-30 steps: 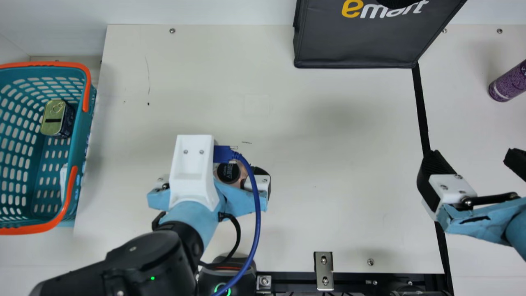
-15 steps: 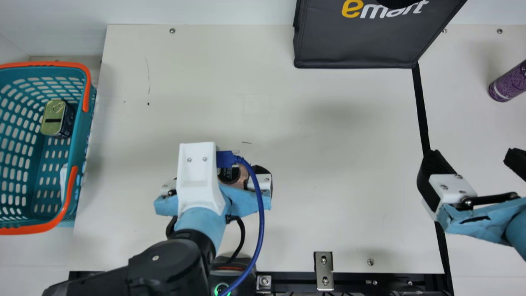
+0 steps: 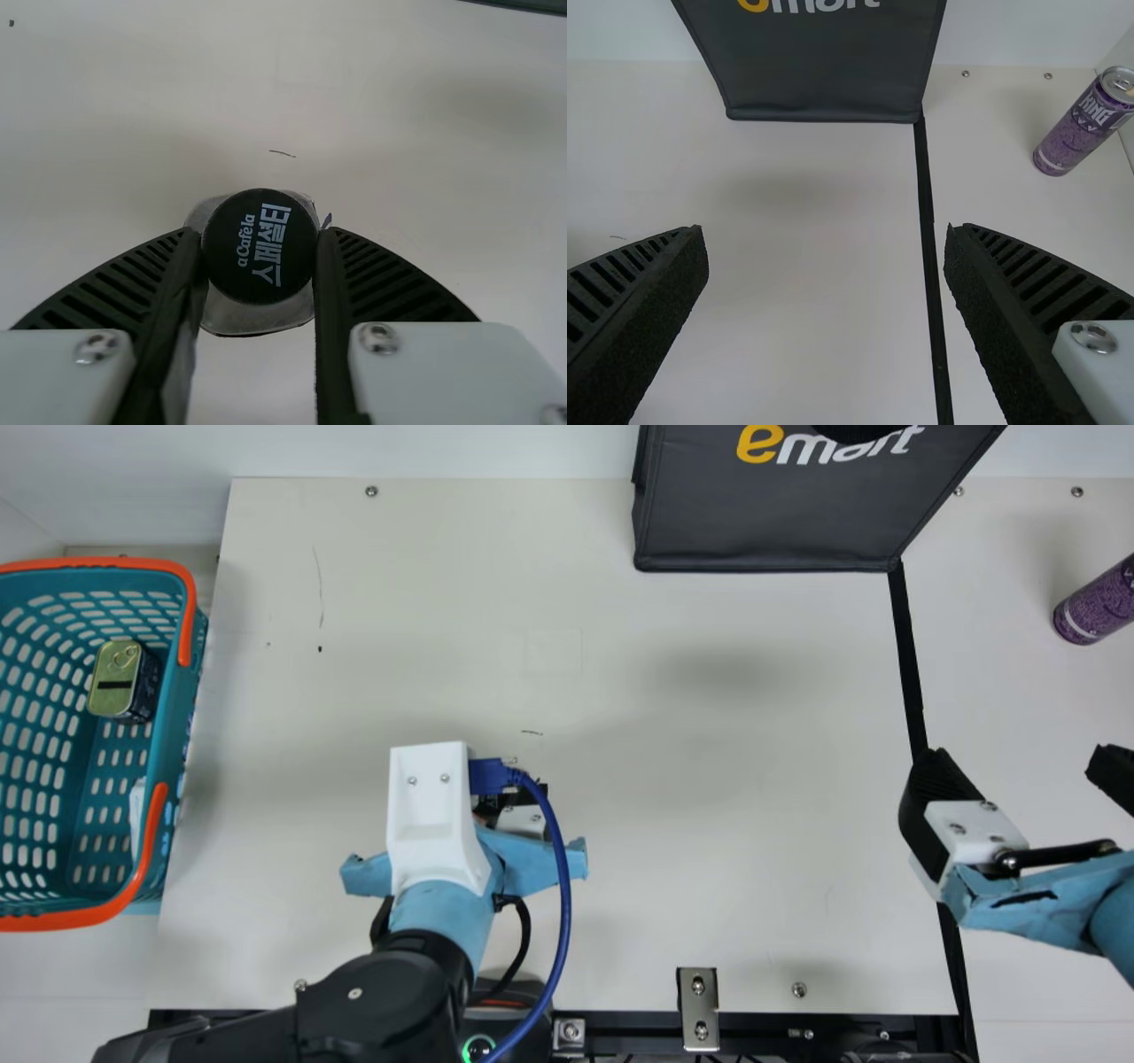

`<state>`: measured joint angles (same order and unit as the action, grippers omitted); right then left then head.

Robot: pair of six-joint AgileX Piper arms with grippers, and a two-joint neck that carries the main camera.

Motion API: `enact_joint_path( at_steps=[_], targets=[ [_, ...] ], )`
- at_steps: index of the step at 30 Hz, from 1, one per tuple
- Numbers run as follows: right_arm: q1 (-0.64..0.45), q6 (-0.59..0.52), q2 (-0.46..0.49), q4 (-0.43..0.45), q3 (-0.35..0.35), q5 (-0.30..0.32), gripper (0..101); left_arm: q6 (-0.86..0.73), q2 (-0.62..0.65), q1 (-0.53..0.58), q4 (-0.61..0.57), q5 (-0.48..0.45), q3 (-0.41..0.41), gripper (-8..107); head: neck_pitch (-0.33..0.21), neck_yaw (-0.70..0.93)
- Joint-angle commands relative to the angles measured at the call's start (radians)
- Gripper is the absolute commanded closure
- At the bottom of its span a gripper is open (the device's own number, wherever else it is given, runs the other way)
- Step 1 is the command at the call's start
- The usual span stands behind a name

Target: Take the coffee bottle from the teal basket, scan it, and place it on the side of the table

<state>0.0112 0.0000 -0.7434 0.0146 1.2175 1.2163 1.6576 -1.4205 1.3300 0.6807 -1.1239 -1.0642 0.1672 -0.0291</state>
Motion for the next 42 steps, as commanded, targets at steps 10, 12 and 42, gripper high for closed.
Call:
enact_joint_path(
  at_steps=[10,12,42],
  targets=[
    [0.0,0.0,0.0,0.0,0.0,0.001,6,-0.064,0.039,0.006,-0.023,-0.038,-0.033,107,-0.029,0.002],
    [0.0,0.0,0.0,0.0,0.0,0.001,6,-0.091,0.049,0.005,-0.035,-0.045,-0.045,107,-0.029,0.002],
    [0.0,0.0,0.0,0.0,0.0,0.0,6,-0.766,0.267,-0.103,-0.274,0.074,-0.002,107,-0.029,0.002]
  ],
)
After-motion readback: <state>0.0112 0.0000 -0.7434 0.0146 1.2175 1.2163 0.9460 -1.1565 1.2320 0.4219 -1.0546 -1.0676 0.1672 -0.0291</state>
